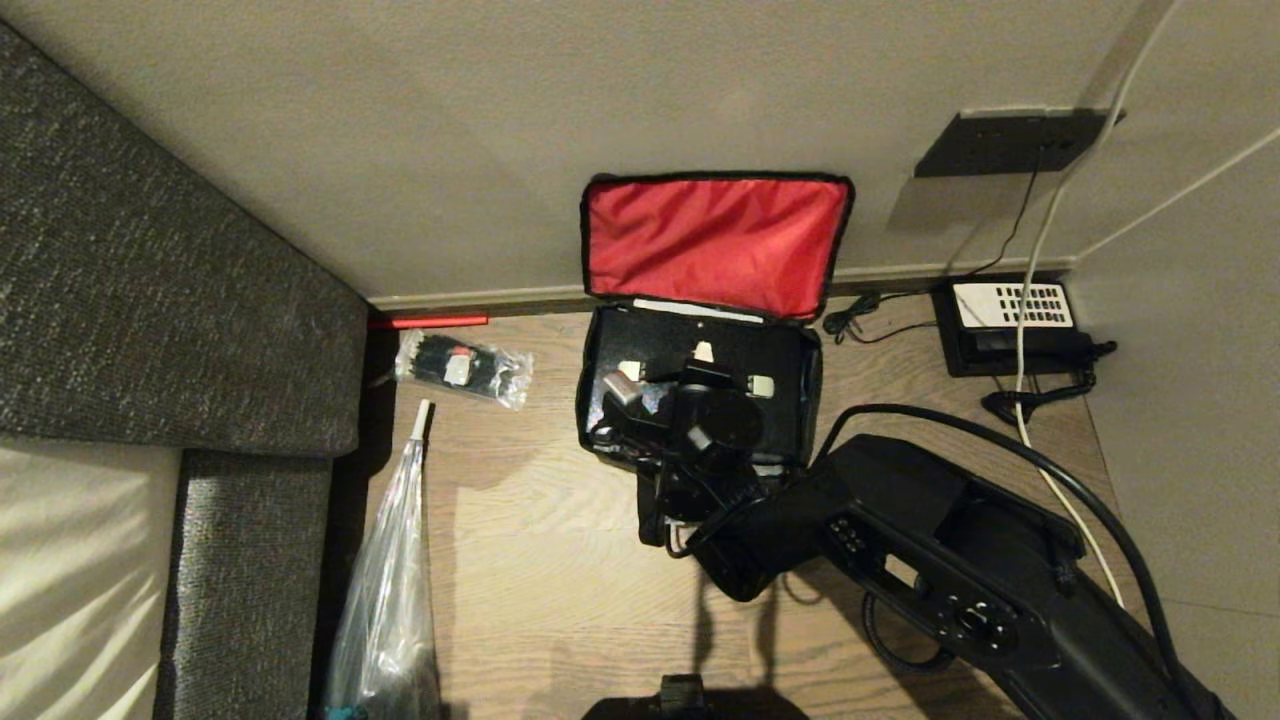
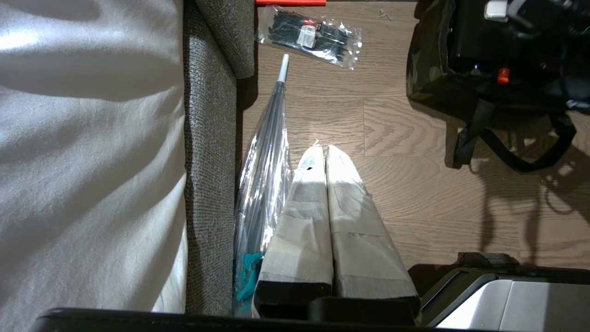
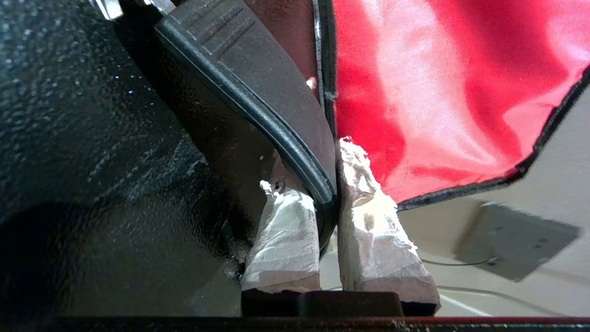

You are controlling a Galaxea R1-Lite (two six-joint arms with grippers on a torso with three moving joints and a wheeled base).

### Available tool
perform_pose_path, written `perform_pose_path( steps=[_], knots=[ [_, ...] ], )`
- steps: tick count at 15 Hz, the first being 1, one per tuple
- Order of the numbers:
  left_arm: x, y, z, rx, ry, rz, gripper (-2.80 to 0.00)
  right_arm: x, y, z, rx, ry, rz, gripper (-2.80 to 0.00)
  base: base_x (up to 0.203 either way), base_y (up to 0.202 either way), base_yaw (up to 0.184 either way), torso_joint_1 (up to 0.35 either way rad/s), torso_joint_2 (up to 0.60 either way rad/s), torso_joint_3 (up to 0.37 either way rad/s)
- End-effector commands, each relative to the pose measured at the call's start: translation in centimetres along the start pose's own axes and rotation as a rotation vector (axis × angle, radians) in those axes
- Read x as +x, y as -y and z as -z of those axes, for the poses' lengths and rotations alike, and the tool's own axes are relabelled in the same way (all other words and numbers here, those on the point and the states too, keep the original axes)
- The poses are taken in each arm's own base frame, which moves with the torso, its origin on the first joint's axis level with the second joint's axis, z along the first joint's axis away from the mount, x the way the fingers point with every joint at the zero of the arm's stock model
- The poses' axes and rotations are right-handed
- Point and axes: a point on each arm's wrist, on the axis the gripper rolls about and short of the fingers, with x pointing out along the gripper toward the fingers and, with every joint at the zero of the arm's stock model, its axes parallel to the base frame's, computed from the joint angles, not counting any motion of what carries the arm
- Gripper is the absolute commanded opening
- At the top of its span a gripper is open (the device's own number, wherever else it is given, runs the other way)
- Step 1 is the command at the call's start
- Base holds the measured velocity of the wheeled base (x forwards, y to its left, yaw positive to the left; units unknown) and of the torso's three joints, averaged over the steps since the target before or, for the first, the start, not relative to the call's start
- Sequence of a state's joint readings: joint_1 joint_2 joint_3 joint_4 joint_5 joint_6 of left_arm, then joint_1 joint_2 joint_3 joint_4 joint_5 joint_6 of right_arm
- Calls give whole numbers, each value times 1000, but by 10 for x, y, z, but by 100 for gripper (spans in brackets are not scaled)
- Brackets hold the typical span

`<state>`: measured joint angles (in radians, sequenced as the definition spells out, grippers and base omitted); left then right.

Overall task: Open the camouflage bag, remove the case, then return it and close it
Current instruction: Grip the handle, then lift the black box

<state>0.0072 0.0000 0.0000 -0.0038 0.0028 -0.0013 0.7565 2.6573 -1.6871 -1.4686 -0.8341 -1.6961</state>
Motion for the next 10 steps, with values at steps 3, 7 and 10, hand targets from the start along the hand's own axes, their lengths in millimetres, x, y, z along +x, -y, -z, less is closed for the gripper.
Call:
perform_pose_path(
  steps=[3,7,10],
  knots=[
    [0,0,0,0,1,-1,-280,-12,32,-11,7,28,16,-280,0,0,0,0,0,0],
    [0,0,0,0,0,-1,-280,-24,32,-11,1,45,-2,-280,0,0,0,0,0,0],
    [0,0,0,0,0,-1,-280,-28,49,-15,16,48,5,-280,0,0,0,0,0,0]
  ],
)
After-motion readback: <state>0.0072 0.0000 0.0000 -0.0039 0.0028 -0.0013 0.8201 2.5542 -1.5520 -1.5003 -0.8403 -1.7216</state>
